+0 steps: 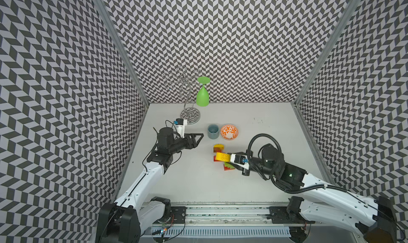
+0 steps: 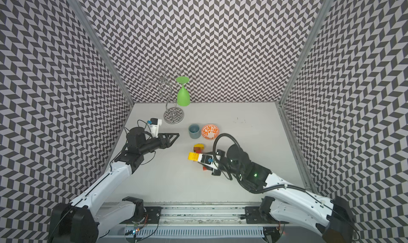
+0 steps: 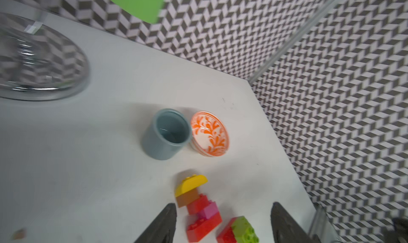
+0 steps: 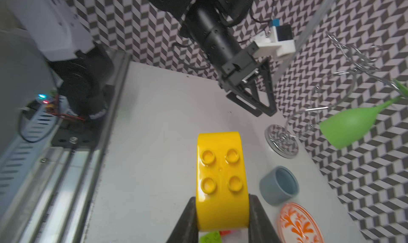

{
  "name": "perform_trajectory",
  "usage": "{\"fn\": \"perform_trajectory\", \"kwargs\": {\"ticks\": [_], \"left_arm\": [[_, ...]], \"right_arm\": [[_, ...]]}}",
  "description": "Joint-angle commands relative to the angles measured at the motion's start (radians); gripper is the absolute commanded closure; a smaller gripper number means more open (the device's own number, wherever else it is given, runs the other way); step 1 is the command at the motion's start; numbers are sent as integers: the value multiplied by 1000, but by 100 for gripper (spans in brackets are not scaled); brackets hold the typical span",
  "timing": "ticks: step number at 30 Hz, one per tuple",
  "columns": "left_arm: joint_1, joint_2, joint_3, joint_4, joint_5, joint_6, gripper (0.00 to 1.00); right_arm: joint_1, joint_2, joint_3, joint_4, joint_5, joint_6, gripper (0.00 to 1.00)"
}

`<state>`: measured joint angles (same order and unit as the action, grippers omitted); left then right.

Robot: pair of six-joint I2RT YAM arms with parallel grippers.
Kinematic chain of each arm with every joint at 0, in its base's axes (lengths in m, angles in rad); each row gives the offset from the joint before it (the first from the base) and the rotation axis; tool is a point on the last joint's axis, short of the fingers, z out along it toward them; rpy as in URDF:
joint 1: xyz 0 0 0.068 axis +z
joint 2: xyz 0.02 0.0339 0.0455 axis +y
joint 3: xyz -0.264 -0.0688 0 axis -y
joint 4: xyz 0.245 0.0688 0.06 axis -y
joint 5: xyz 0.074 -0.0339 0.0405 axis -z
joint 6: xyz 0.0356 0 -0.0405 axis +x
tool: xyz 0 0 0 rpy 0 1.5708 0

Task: Assemble the letter s with lego
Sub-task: Pick up the lego brick from the center of the board, then assemble the lego brick with the lego brick.

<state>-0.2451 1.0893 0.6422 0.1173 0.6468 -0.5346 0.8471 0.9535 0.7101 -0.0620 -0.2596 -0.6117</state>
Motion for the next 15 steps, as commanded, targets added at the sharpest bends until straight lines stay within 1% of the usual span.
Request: {"fn": "perform_trajectory", "kwargs": {"ticks": [1, 5, 7, 10, 15], "left_arm": [[-41, 42, -60, 285, 122, -180, 29], [-56, 100, -144, 455, 189, -317, 27], [-61, 107, -182, 507, 195, -359, 25], [-88, 103, -224, 524, 190, -372, 22], [-156, 101, -276, 505, 171, -372, 17]], "right_arm": [[-131, 47, 54, -177, -98, -210, 97], [-286, 133, 76, -212, -257, -312, 95], [-329, 177, 68, -216, -299, -341, 94], [-355, 247, 64, -211, -351, -361, 94], [-359, 371, 93, -238, -417, -388, 94]]}}
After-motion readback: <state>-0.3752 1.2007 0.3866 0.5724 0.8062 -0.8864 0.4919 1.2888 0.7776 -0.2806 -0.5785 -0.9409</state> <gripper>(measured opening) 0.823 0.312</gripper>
